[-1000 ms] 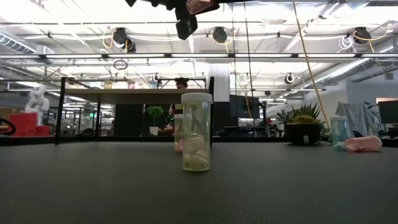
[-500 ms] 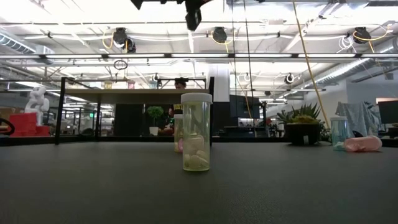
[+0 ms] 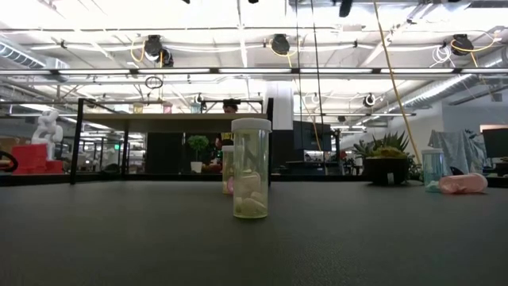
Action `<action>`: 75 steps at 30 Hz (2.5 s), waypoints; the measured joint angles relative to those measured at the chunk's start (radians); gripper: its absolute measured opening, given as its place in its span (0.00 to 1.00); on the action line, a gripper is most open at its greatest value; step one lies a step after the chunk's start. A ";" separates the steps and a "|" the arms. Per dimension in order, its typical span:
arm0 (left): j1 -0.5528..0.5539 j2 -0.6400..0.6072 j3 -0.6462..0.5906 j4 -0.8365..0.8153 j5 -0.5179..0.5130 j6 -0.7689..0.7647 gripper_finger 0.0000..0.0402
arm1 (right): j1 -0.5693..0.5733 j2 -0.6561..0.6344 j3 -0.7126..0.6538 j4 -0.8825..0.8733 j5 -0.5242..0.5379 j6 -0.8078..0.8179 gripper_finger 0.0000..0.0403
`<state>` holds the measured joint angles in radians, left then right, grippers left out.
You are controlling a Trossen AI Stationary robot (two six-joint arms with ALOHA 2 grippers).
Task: Pick and place medicine bottles onto shelf by color
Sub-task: Put the bottom left orange medicine bottle on the shelf
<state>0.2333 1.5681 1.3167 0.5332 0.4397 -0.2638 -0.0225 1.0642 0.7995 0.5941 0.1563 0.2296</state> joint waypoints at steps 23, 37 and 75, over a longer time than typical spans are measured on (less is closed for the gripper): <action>0.001 0.000 0.000 0.001 -0.053 0.088 0.27 | -0.128 0.197 0.160 0.034 -0.243 0.058 0.48; 0.005 0.000 0.001 -0.071 -0.083 0.033 0.39 | -0.129 0.193 0.160 -0.014 -0.210 0.010 0.21; 0.034 -0.071 0.002 -0.368 -0.108 0.217 0.49 | -0.134 0.169 0.160 -0.277 -0.083 -0.215 0.24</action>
<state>0.2673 1.4967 1.3182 0.1649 0.3317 -0.0466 -0.1570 1.2335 0.9600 0.3172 0.0738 0.0147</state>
